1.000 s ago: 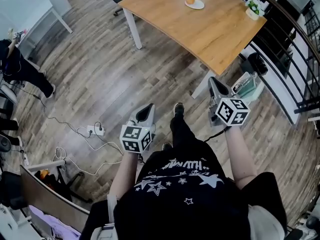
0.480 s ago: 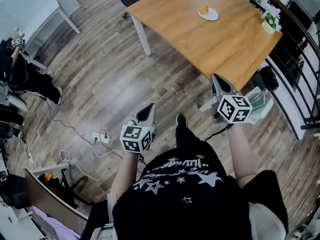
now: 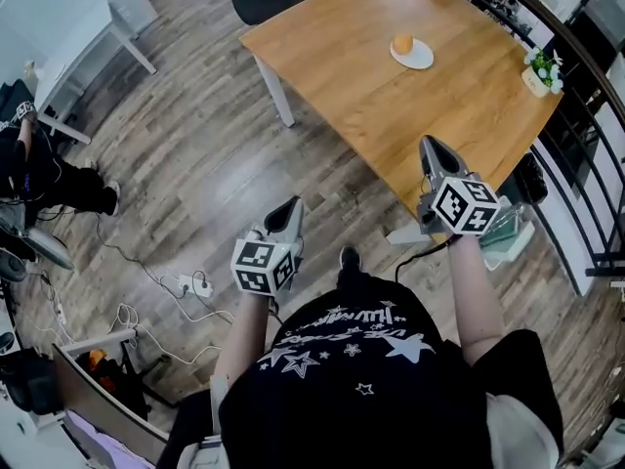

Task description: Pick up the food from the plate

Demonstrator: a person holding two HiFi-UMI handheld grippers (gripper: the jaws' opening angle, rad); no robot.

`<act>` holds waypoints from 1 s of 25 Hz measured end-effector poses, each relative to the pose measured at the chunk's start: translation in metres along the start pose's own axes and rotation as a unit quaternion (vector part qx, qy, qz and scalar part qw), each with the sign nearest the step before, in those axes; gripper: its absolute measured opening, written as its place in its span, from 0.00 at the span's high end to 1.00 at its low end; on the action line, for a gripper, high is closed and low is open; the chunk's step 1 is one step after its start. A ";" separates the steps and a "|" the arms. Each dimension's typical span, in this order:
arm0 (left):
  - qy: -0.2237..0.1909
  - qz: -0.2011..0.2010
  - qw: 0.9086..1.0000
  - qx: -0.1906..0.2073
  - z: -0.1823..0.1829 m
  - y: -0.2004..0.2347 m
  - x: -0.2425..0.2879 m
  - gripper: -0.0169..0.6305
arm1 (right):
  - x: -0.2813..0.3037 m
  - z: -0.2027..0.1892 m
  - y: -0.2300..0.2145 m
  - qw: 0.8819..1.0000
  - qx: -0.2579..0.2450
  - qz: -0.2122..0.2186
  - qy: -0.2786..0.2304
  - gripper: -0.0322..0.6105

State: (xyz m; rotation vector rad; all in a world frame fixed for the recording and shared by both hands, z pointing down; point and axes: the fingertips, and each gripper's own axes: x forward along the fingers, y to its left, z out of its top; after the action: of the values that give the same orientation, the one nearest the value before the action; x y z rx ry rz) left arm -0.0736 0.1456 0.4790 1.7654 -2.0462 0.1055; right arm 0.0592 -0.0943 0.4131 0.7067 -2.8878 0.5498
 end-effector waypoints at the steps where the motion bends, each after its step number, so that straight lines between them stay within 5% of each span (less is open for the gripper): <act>1: 0.001 -0.002 1.000 0.002 0.004 0.000 0.009 0.97 | 0.005 0.002 -0.008 1.000 0.001 -0.003 0.001 0.95; 14: 0.013 -0.013 0.999 0.038 0.047 -0.002 0.100 0.97 | 0.050 0.028 -0.095 0.999 0.033 -0.027 -0.018 0.95; 25: 0.009 -0.043 0.998 0.047 0.074 0.005 0.139 0.97 | 0.065 0.028 -0.117 0.997 0.051 -0.054 -0.017 0.95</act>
State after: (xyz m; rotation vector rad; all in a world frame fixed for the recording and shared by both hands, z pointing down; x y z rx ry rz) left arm -0.1113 -0.0064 0.4638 1.8987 -1.9798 0.1938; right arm 0.0555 -0.2285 0.4376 0.8882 -2.8493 0.6826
